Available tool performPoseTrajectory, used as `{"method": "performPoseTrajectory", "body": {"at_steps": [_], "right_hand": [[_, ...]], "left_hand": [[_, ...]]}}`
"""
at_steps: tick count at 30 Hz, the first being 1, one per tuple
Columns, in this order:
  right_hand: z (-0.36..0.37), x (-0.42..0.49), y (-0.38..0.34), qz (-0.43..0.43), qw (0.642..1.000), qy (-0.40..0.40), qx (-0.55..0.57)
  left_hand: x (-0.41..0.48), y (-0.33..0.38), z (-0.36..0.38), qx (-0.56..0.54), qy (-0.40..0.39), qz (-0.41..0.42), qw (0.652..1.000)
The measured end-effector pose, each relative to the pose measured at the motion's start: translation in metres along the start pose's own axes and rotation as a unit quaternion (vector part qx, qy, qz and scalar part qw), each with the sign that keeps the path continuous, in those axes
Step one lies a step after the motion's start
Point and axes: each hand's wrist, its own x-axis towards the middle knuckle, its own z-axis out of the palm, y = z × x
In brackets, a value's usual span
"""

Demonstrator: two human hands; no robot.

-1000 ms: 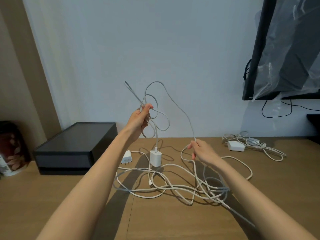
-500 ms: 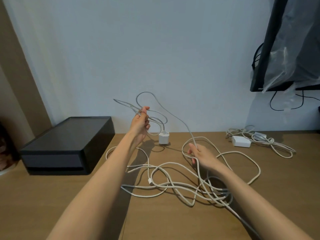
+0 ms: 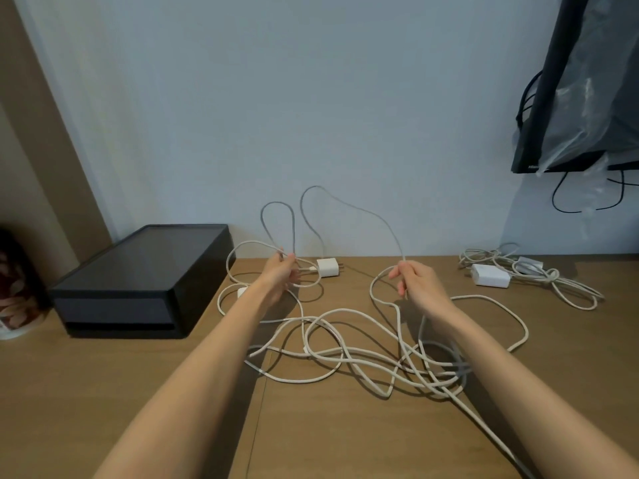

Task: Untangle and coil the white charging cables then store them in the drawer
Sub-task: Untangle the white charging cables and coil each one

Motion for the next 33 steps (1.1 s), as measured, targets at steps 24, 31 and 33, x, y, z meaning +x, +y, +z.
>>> {"method": "performPoseTrajectory", "body": {"at_steps": [24, 31, 33], "right_hand": [[-0.061, -0.039, -0.095, 0.063, 0.824, -0.049, 0.561], [-0.076, -0.058, -0.081, 0.033, 0.911, -0.024, 0.410], [-0.081, -0.071, -0.082, 0.008, 0.955, -0.067, 0.287]], "left_hand": [[-0.175, 0.022, 0.086, 0.433, -0.212, 0.293, 0.825], [-0.188, 0.037, 0.071, 0.293, -0.226, 0.261, 0.891], [-0.190, 0.046, 0.067, 0.229, -0.218, 0.258, 0.913]]}}
